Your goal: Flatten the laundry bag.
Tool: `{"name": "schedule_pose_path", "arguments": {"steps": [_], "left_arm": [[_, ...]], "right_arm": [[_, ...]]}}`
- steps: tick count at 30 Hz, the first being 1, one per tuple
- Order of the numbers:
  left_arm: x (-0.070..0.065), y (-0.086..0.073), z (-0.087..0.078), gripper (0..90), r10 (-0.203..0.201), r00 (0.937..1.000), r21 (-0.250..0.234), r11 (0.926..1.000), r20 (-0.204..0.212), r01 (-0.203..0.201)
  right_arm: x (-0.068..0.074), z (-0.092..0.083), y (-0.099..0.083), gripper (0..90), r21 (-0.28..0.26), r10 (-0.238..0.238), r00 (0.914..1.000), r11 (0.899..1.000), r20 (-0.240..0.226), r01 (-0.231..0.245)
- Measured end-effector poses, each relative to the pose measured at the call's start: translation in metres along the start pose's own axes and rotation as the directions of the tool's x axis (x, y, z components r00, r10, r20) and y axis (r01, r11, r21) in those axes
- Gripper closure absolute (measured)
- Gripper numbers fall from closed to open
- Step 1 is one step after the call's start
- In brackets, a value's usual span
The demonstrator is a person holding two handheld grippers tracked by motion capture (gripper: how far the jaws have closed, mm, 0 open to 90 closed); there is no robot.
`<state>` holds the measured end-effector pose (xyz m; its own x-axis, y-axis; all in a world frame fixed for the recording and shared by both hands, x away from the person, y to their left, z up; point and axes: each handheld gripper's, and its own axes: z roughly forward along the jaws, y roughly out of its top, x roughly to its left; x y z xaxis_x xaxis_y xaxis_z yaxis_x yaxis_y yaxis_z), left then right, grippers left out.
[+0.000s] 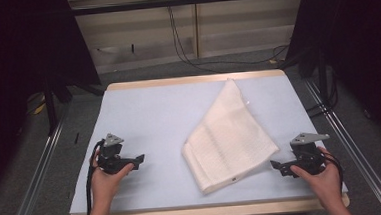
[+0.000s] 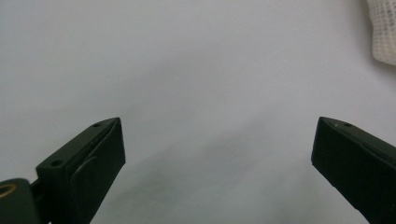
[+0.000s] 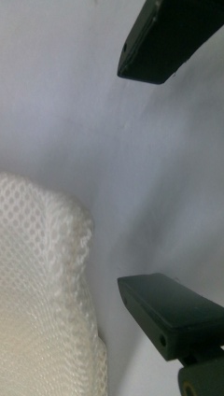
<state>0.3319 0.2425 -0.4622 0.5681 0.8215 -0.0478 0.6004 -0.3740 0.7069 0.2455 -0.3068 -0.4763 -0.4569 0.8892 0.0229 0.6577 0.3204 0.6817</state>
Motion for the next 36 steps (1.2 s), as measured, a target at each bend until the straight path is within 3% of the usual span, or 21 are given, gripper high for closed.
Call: {"name": "schedule_pose_path", "arguments": {"steps": [2,3,4,5,7,9,15,20,22,31,33,34,36], "left_arm": [[-0.007,0.003,0.002,2.7,-0.001,0.9998,-0.001,1.0000,0.021,0.001],[-0.010,0.005,0.003,2.8,0.023,0.9993,0.016,0.9996,0.030,-0.024],[-0.014,0.006,0.004,2.8,0.011,0.9991,0.010,0.9999,0.040,-0.011],[-0.015,0.008,0.004,2.7,0.028,0.9982,0.018,0.9994,0.053,-0.029],[-0.022,0.010,0.007,2.7,0.008,0.9978,0.006,0.9999,0.066,-0.009],[-0.026,0.013,0.008,2.7,0.015,0.9963,0.009,0.9998,0.085,-0.016],[-0.035,0.017,0.013,2.7,0.043,0.9924,0.037,0.9982,0.115,-0.048],[-0.042,0.020,0.014,2.8,0.043,0.9897,0.021,0.9987,0.136,-0.046],[-0.045,0.021,0.014,2.8,0.051,0.9890,0.021,0.9983,0.139,-0.054],[-0.049,0.022,0.020,3.1,0.059,0.9842,0.046,0.9967,0.167,-0.068],[-0.050,0.022,0.020,3.3,0.057,0.9838,0.036,0.9973,0.170,-0.064],[-0.050,0.022,0.020,3.4,0.056,0.9826,0.035,0.9974,0.177,-0.063],[-0.052,0.023,0.019,3.6,0.062,0.9818,0.046,0.9964,0.179,-0.071]], "right_arm": [[0.002,0.000,0.001,1.6,-0.015,0.009,0.9999,1.000,-0.005,-0.009],[0.002,-0.001,0.002,1.8,-0.026,0.002,0.9999,1.000,-0.017,-0.003],[0.003,-0.002,0.002,1.9,-0.026,0.011,0.9996,1.000,-0.025,-0.011],[0.004,-0.002,0.003,1.9,-0.025,0.005,0.9996,1.000,-0.026,-0.006],[0.006,-0.001,0.002,1.9,-0.025,-0.003,0.9994,1.000,-0.036,0.002],[0.008,-0.001,0.002,2.9,-0.024,-0.009,0.9988,1.000,-0.048,0.008],[0.015,0.000,0.003,5.9,-0.021,-0.046,0.9966,0.999,-0.069,0.044],[0.023,0.003,0.004,11.9,-0.017,-0.071,0.9940,0.997,-0.082,0.070],[0.025,0.003,0.005,21.6,-0.017,-0.076,0.9923,0.997,-0.098,0.075],[0.039,0.013,0.008,44.1,-0.009,-0.120,0.9838,0.993,-0.134,0.120],[0.041,0.015,0.010,50.0,-0.016,-0.143,0.9800,0.990,-0.139,0.142],[0.042,0.014,0.010,54.4,-0.014,-0.133,0.9826,0.991,-0.130,0.132],[0.042,0.015,0.012,59.8,-0.041,-0.139,0.9789,0.990,-0.150,0.135]]}}
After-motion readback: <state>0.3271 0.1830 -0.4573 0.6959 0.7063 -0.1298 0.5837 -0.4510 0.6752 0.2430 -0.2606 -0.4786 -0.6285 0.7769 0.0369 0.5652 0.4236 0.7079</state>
